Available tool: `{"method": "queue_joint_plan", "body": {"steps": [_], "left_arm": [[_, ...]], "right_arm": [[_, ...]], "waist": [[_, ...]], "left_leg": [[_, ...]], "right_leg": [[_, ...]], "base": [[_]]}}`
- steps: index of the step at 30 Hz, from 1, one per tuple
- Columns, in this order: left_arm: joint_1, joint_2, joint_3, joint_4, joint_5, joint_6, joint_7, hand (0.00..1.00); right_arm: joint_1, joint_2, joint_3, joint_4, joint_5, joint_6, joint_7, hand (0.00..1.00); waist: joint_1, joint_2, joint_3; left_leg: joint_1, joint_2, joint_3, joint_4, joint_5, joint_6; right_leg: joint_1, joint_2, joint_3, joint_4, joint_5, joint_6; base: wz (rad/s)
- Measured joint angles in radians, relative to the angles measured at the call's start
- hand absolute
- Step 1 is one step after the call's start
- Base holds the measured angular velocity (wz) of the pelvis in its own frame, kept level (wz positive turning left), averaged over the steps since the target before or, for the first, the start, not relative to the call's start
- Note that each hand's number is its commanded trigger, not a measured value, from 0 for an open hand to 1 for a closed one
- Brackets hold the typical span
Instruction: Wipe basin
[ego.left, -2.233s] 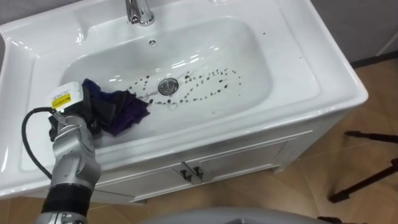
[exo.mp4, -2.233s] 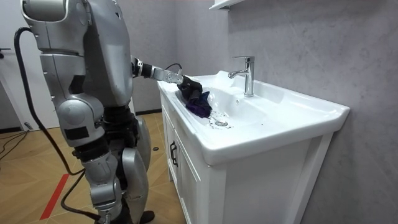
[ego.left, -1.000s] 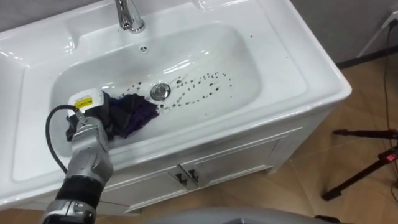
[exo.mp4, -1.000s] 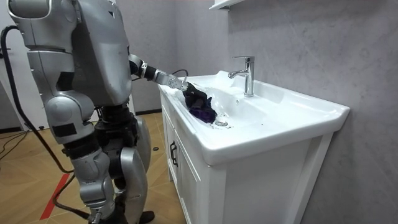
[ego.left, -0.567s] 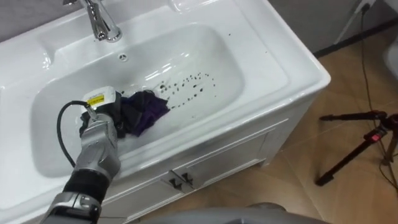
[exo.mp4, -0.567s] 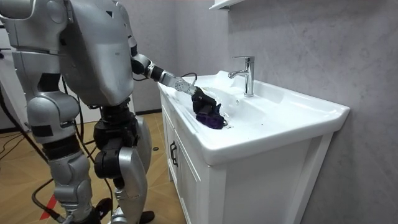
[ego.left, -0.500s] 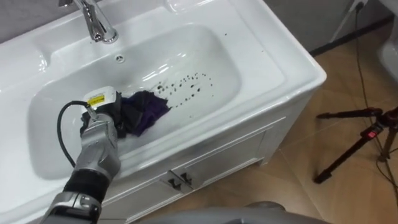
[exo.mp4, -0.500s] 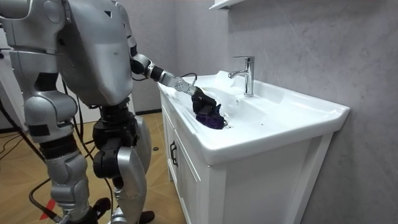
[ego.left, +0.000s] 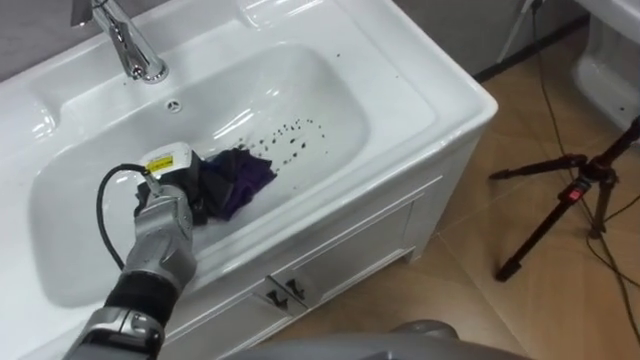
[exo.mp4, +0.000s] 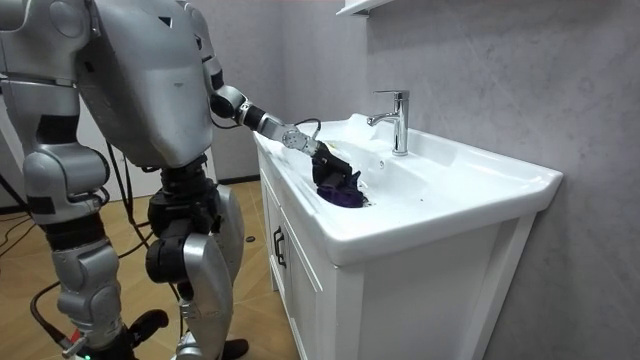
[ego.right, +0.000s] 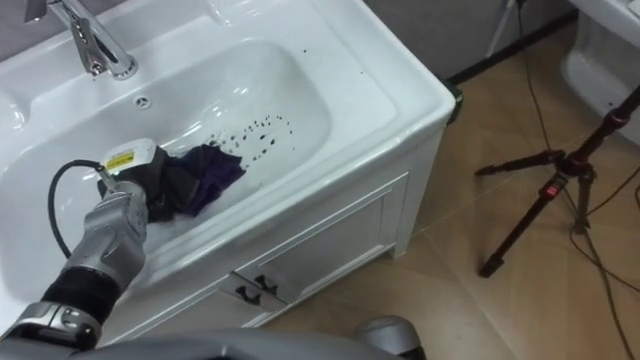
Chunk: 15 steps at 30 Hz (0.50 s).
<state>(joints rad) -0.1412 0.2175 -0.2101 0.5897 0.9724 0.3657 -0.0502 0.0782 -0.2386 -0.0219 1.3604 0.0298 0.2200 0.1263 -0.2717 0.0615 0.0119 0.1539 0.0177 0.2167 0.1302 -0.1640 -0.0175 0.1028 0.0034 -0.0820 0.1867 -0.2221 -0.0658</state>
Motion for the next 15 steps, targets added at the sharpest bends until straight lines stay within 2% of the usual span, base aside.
{"method": "queue_joint_plan", "body": {"steps": [5, 9, 15], "left_arm": [[-0.065, -0.011, -0.060, 0.063, -0.023, 0.000, -0.001, 1.00], [-0.086, -0.022, -0.100, 0.059, -0.050, 0.001, -0.001, 1.00], [-0.149, -0.046, -0.169, 0.059, -0.116, 0.001, -0.003, 1.00]], "right_arm": [[-0.005, 0.000, 0.000, 0.003, -0.003, -0.001, -0.001, 0.00], [-0.011, 0.000, 0.001, 0.002, -0.010, -0.001, 0.001, 0.00], [-0.002, -0.002, 0.011, 0.003, -0.042, 0.000, 0.030, 0.00]], "waist": [[-0.009, 0.002, 0.0010], [-0.039, 0.003, 0.0012], [-0.060, 0.007, 0.0031]], "left_leg": [[0.000, 0.000, 0.001, 0.002, 0.000, 0.000], [-0.001, 0.000, 0.003, 0.002, 0.000, 0.000], [-0.001, 0.000, 0.005, 0.002, 0.000, 0.000]], "right_leg": [[0.001, 0.000, 0.000, 0.000, 0.000, 0.000], [0.002, 0.001, 0.001, -0.001, 0.001, 0.000], [-0.002, 0.002, 0.012, 0.000, 0.001, 0.000]], "base": [[0.01], [0.01], [-0.04]]}}
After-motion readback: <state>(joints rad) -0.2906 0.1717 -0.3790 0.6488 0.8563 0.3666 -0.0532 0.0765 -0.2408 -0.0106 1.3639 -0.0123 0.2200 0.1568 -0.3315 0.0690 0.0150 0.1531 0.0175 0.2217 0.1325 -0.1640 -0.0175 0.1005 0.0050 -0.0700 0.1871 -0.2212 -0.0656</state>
